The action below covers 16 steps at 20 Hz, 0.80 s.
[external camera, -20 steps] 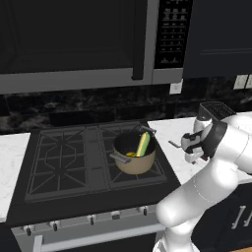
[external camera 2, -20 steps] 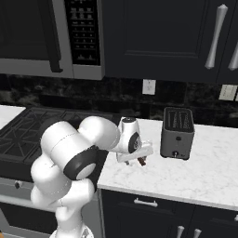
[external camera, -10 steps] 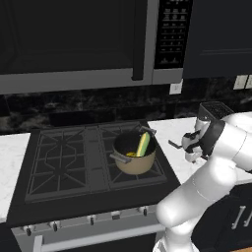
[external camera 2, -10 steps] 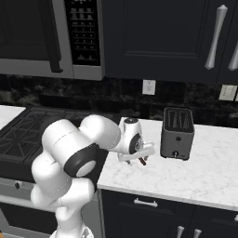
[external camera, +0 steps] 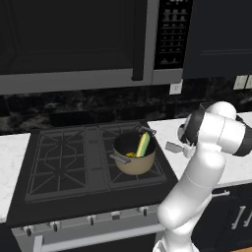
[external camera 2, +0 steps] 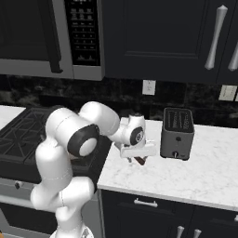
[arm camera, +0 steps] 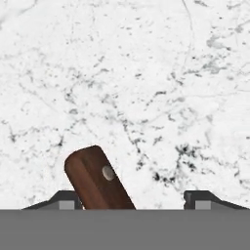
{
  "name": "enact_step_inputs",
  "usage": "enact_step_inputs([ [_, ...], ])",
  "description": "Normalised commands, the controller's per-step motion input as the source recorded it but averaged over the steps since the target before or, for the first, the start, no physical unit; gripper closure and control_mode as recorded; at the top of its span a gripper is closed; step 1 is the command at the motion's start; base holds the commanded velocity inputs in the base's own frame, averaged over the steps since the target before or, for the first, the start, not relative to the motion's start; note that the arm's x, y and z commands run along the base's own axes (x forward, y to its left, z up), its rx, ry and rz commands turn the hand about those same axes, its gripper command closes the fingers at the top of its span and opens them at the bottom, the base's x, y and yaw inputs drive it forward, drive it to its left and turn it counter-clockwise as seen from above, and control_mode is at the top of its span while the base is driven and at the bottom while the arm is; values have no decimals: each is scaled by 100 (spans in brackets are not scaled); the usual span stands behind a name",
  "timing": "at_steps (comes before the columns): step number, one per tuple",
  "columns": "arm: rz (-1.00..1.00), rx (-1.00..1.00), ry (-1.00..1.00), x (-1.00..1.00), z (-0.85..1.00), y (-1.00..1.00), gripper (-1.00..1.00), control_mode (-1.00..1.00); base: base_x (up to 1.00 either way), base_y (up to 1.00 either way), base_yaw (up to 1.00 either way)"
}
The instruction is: Put the lemon and corn in the pot. Retrieve the spatula and lightly stir the vegetables in the pot.
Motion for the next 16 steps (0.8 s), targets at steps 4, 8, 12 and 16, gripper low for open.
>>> enact_step_inputs([
  [4, 6, 2, 6, -11, -38, 0, 100, -100, 0, 0, 0],
  [8, 9, 0, -2, -32, -23, 15, 100, -100, 0, 0, 0],
  [12, 16, 0, -20, -70, 18, 17, 100, -100, 0, 0, 0],
  [16, 26, -2, -31, -100, 89, 24, 100, -100, 0, 0, 0],
])
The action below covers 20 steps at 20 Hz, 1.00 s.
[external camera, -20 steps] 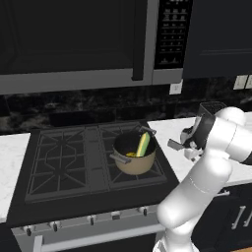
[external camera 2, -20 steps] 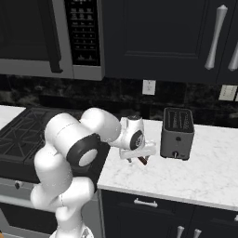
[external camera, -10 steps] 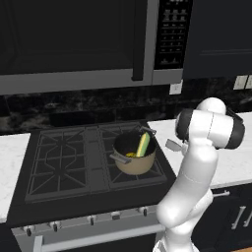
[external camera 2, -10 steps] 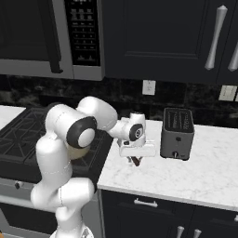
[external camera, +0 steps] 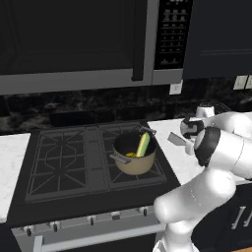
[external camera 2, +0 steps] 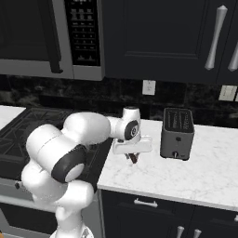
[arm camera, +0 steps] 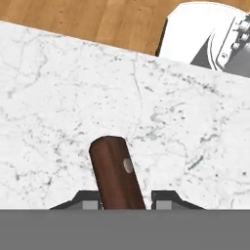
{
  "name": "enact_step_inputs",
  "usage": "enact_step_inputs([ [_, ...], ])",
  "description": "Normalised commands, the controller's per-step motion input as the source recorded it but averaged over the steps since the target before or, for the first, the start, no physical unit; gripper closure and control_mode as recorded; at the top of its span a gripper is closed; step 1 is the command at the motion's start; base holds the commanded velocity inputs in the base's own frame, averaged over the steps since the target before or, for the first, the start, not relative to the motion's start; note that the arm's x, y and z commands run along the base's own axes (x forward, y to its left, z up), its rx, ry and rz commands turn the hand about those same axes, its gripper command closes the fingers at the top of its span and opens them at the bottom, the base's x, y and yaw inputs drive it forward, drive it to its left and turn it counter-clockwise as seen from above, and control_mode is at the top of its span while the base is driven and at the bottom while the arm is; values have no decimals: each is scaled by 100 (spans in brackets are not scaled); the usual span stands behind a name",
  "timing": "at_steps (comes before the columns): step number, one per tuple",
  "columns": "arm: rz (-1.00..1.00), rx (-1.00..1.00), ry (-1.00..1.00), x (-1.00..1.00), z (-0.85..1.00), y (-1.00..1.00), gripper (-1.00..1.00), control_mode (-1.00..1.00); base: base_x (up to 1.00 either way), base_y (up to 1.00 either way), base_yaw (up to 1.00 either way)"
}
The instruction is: Put the lemon and corn in the pot. Retrieve the spatula and lightly stir the vegetables in the pot.
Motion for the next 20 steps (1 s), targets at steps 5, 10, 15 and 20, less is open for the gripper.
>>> enact_step_inputs([
  [5, 42, -14, -21, -89, 99, 34, 100, -100, 0, 0, 0],
  [10, 49, -31, -19, -73, 100, 14, 100, -100, 0, 0, 0],
  [15, 45, -35, -8, -39, 100, 3, 100, -100, 0, 0, 0],
  [20, 42, -46, 0, -3, 100, 32, 100, -100, 0, 0, 0],
])
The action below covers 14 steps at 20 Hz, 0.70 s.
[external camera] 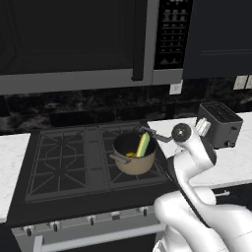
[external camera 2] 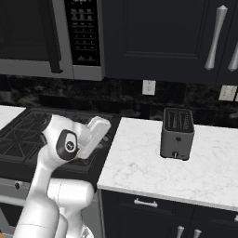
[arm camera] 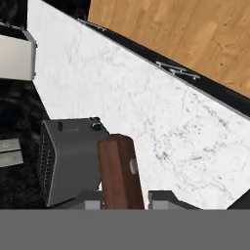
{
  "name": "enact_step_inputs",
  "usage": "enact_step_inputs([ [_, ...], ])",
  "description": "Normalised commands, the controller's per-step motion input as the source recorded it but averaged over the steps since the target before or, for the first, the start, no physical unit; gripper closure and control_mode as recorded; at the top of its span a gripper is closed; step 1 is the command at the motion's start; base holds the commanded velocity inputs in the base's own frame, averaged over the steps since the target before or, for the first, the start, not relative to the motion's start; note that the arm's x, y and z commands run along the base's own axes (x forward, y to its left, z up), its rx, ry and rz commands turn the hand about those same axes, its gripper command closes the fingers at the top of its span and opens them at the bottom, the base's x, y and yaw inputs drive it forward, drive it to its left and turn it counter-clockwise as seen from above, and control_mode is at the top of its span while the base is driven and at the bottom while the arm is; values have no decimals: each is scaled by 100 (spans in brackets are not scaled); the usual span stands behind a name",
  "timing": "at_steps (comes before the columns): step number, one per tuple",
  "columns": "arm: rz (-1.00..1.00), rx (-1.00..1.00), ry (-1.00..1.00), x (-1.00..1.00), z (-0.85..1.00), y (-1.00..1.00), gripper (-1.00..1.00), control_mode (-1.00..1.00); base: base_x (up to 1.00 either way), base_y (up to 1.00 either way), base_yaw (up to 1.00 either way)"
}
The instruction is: Put the lemon and corn in the pot. Retrieve the spatula and lightly stir the vegetables in the pot.
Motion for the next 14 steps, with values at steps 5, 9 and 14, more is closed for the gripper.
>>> enact_step_inputs([
  [5, 37, -53, 11, -4, 99, 47, 100, -100, 0, 0, 0],
  [9, 20, -51, 31, 0, 97, 45, 100, -100, 0, 0, 0],
  [14, 2, -35, 53, 12, 75, 49, 100, -100, 0, 0, 0],
])
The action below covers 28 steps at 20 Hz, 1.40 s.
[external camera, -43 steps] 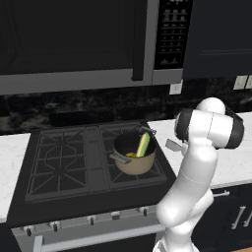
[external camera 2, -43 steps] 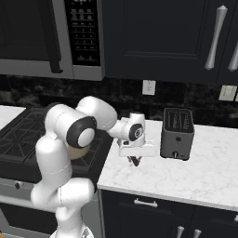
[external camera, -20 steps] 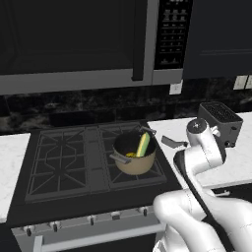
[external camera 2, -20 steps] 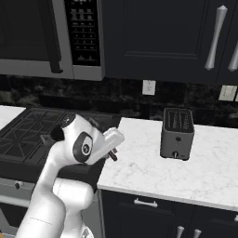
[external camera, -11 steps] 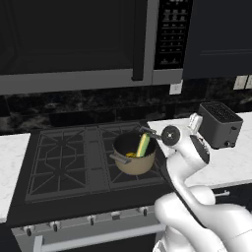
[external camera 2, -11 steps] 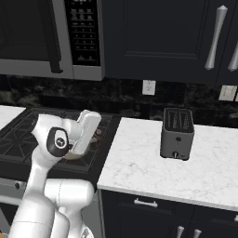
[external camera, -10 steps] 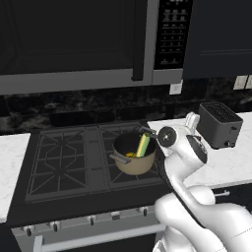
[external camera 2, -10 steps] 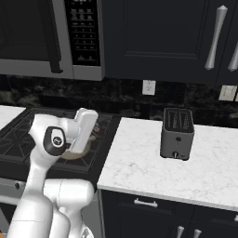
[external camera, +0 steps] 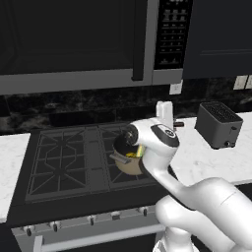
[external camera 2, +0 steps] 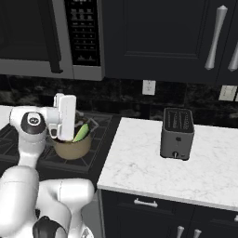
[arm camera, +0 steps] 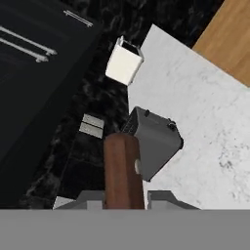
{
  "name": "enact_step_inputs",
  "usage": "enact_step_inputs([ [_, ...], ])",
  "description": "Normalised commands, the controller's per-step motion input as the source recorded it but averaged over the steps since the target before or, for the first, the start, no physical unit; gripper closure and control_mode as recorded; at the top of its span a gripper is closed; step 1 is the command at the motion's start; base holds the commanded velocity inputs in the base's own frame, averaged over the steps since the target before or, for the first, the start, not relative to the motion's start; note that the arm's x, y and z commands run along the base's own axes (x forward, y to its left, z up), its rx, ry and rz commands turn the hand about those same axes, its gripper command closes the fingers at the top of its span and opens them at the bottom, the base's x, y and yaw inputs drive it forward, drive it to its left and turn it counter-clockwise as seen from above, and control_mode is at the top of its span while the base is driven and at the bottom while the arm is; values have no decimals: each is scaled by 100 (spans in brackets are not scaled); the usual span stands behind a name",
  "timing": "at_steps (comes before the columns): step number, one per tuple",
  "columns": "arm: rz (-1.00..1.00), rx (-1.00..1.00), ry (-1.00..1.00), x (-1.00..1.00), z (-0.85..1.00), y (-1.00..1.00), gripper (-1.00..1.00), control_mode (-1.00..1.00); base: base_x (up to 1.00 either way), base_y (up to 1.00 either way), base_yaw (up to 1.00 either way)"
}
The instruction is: Put the lemon and corn in the pot. Retrieve the spatula and lightly stir the vegetables in the pot.
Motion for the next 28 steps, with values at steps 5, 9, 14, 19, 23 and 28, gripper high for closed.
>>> enact_step_inputs([
  [5, 0, -20, 78, 13, 16, 45, 100, -100, 0, 0, 0],
  [9, 0, -21, 59, 11, 35, 13, 100, -100, 0, 0, 0],
  [14, 0, -20, 51, -1, 26, -8, 100, -100, 0, 0, 0],
  [19, 0, -20, 49, -15, 0, -28, 100, -100, 0, 0, 0],
  [23, 0, -9, 45, -21, 29, -43, 100, -100, 0, 0, 0],
  [28, 0, -3, 37, 0, 35, -28, 100, -100, 0, 0, 0],
])
